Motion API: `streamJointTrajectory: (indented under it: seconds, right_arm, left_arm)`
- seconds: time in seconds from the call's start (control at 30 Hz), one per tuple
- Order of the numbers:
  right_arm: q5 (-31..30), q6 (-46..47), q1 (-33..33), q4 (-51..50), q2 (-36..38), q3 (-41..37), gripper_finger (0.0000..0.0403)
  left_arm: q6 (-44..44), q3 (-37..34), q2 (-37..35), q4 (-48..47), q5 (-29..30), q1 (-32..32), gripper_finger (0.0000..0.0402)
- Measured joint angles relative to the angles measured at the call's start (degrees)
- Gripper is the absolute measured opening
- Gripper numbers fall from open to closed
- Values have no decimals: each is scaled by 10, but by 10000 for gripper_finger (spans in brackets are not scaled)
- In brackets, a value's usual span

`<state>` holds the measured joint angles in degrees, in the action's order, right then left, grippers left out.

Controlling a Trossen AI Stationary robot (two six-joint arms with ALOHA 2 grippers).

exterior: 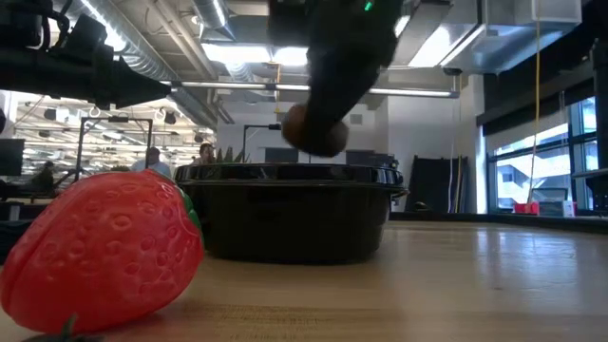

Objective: Pick and placing Produce into tupperware
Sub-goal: Put the brown kiwi into the black bin

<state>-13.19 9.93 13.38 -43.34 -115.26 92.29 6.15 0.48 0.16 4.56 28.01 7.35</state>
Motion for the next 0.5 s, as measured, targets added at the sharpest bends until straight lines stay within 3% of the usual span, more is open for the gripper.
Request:
streamJointTrajectory:
  seconds: [0.23, 0.5]
  right_arm:
    - [27, -26, -33, 80, -1, -56, 254]
    - [28, -26, -34, 106, -1, -74, 254]
  left_arm:
    - [0, 0, 0, 0, 0, 0, 171]
    - [0, 0, 0, 0, 0, 0, 171]
